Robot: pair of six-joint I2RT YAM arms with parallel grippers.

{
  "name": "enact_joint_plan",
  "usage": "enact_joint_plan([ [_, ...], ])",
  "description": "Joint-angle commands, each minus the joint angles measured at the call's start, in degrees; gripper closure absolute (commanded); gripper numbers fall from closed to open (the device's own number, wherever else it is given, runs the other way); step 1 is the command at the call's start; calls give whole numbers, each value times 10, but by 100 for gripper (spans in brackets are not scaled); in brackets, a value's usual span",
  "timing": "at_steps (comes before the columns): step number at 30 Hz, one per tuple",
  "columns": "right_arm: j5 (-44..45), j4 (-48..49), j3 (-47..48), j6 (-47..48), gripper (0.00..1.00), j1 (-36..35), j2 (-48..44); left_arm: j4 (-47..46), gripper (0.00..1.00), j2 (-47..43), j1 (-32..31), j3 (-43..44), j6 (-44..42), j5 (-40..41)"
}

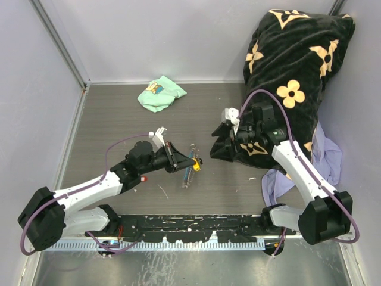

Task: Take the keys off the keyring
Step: Pick up the key from the keyring.

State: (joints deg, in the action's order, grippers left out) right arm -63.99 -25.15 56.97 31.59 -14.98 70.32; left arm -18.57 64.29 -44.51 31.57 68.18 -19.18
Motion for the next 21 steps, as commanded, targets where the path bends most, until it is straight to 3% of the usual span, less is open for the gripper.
enact_joint_plan([
  [1,-33,-129,62,281,0,-2,-25,-92,100,-3,10,7,79,-22],
  [5,-64,-294,119,515,1,-7,-1,-122,100,17,20,5,159,-42],
  [9,-43,-310,96,646,6,-27,-21,-179,100,34,26,-10,260,-36],
  [12,-18,-305,103,666,14,-36,-23,-206,100,31,27,-26,326,-2],
  [21,33,-191,94,598,34,-61,-25,-144,100,30,29,-1,435,31],
])
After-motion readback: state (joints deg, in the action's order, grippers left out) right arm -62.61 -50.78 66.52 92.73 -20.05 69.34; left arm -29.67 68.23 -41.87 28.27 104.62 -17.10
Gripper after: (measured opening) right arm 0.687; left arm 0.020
